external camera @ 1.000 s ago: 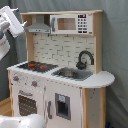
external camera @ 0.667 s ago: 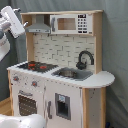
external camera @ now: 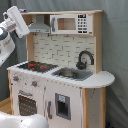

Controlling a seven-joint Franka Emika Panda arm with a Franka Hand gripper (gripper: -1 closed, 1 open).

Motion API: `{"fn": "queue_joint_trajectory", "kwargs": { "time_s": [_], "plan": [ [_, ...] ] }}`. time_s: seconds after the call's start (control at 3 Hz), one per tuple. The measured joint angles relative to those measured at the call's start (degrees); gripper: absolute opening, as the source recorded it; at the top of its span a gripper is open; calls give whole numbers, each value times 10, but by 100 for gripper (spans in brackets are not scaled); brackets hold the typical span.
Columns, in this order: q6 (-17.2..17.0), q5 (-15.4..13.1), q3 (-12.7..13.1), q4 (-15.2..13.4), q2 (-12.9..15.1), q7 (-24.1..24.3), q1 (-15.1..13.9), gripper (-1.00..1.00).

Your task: Play with the kitchen

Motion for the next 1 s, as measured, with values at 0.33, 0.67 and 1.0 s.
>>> {"fn": "queue_joint_trajectory", "kwargs": {
  "time_s": [0.33,0.67,1.0],
  "plan": [
    [-15,2,0,14,1,48,-35,100],
    [-35,3,14,16,1,97,-54,100],
    [-51,21,43,22,2,128,-78,100]
  ]
}}
